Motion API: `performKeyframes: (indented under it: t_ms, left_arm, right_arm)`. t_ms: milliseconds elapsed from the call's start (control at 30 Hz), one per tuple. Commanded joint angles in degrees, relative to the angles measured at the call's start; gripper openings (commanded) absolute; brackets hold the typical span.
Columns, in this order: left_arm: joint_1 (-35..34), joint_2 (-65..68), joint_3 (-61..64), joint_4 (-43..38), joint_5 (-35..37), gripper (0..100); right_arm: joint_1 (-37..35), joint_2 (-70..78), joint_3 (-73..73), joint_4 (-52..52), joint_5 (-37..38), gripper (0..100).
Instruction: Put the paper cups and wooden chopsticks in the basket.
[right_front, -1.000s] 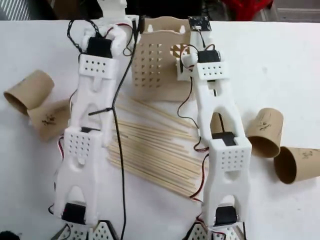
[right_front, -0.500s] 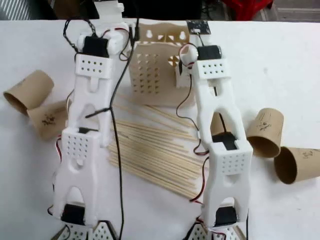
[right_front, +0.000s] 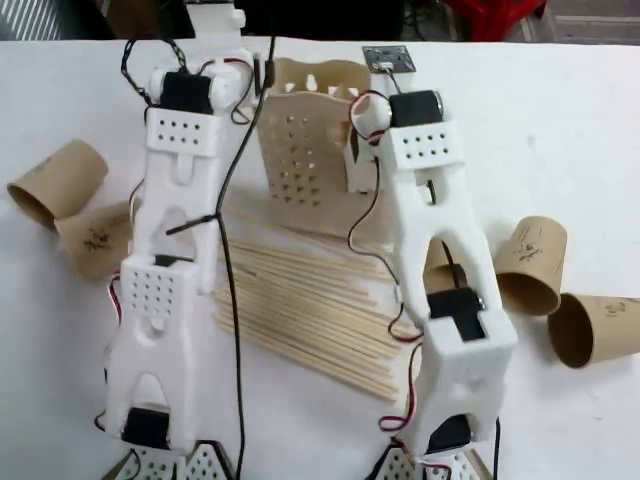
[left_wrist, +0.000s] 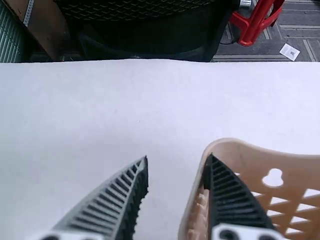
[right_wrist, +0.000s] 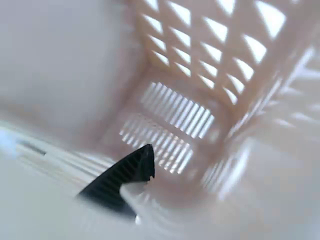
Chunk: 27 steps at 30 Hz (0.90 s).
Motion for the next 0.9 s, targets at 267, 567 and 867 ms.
performKeyframes:
  t_ms: [267,567,867]
  left_arm:
    - [-0.22,0.04,0.7,2.2,-5.27,2]
    - [-0.57,-1.63,-12.4,4.84,-8.79,2]
    - [-0.66,-2.59,-17.67,2.64,-14.68,2]
  right_arm:
    - [-1.71,-11.56,16.44,-13.85,0.79,33.8]
    - [0.57,-11.56,20.92,-28.44,0.79,33.7]
    - [3.56,-11.38,21.1,-39.34,0.62,33.0]
